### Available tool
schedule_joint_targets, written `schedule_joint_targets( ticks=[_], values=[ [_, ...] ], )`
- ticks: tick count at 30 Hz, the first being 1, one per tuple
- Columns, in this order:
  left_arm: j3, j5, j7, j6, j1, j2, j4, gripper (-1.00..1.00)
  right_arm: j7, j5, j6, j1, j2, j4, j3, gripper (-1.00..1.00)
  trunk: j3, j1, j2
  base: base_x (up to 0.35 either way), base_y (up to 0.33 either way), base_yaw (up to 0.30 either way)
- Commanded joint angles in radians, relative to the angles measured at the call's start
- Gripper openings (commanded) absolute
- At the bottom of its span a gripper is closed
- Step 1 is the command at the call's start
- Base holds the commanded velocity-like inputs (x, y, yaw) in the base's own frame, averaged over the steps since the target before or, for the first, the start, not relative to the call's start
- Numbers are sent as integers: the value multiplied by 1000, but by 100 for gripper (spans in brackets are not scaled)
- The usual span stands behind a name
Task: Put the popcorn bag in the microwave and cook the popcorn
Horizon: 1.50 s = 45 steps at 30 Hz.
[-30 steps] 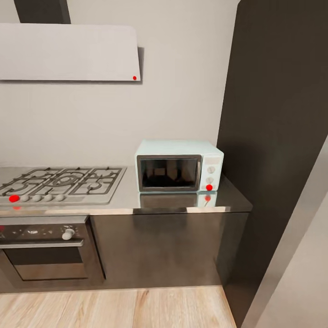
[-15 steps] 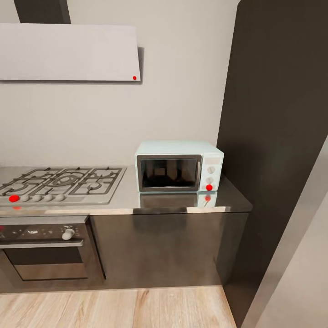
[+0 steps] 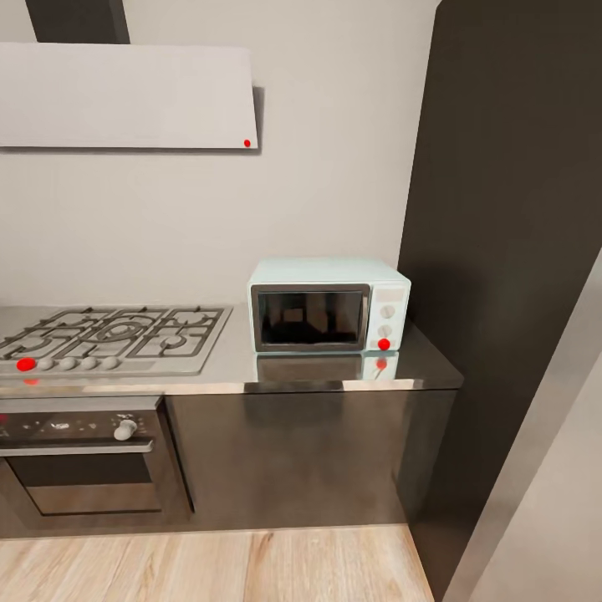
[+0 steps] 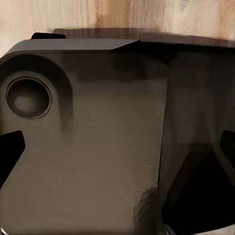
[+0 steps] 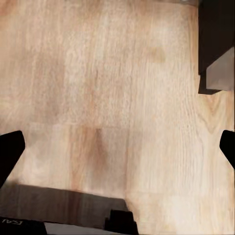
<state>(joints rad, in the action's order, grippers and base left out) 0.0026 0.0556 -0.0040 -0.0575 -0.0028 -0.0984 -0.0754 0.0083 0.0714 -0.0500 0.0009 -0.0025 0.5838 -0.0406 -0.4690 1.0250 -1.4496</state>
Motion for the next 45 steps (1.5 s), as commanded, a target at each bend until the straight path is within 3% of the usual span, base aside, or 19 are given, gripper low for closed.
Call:
schedule_joint_targets(
  ticks=[1, 4, 5, 6, 7, 9, 11, 12, 13, 16, 18, 21, 24, 27, 40, 42, 45],
  values=[
    [0, 6, 0, -3, 0, 0, 0, 100, 2, 5, 34, 1, 1, 66, 0, 100, -1, 0, 0, 0, 0, 0],
    [0, 6, -1, -4, 0, 0, 0, 100, 17, 2, 213, 1, 22, 324, -1, 100, -1, 0, 0, 0, 0, 0],
    [0, 6, -1, -4, 0, 0, 0, 100, 31, 2, 375, -9, 56, 589, -1, 100, -1, 0, 0, 0, 0, 0],
    [0, 6, -1, -4, 0, -1, 0, 100, 32, 1, 426, -38, 66, 663, -2, 100, -1, 0, 0, 0, 0, 0],
    [0, 6, -1, -4, 0, 0, 0, 100, 32, 0, 496, -92, 92, 722, -2, 100, -1, 0, 0, 0, 0, 0],
    [0, 6, -1, -4, 0, 0, 0, 100, 28, 4, 618, -212, 147, 779, -2, 100, -1, 0, 0, 0, 0, 0],
    [1, 6, -1, -4, 0, 0, 0, 100, 24, 6, 664, -290, 163, 804, -1, 100, -1, 0, 0, 0, 0, 0],
    [1, 7, -1, -4, 0, 0, 0, 100, 21, 8, 696, -356, 169, 830, -1, 100, -1, 0, 0, 0, 0, 0],
    [1, 7, 0, -4, 0, 0, 0, 100, 20, 9, 742, -415, 171, 866, 0, 100, -1, 0, 0, 0, 0, 0],
    [1, 7, 1, -4, 0, 0, 0, 100, 8, 15, 838, -517, 172, 931, 1, 100, -1, 0, 0, 0, 0, 0],
    [1, 7, 1, -4, 0, 0, 0, 100, -7, 17, 866, -589, 171, 944, 2, 100, -1, 0, 0, 0, 0, 0],
    [1, 7, 1, -4, 0, 0, 0, 100, -41, 17, 979, -712, 171, 960, 6, 100, -1, 0, 0, 0, 0, 0],
    [1, 7, 0, -4, 0, 0, 0, 100, -78, 16, 991, -748, 177, 956, 8, 100, -1, 0, 0, 0, 0, 0],
    [0, 7, 1, -4, 0, 0, 0, 100, -109, 16, 922, -750, 169, 955, 9, 100, -1, 0, 0, 0, 0, 0],
    [1, 7, 1, -4, 0, 0, 0, 100, -134, 10, 908, -748, 167, 947, 8, 100, -1, 0, 0, 0, 0, 0],
    [1, 7, 1, -4, 0, 0, 0, 100, -134, 11, 876, -747, 169, 938, 5, 100, -1, 0, 0, 0, 0, 0],
    [1, 8, 1, -4, 0, 0, 0, 100, -133, 8, 733, -749, 172, 917, 0, 100, -1, 0, 0, 0, 0, 0]
  ],
)
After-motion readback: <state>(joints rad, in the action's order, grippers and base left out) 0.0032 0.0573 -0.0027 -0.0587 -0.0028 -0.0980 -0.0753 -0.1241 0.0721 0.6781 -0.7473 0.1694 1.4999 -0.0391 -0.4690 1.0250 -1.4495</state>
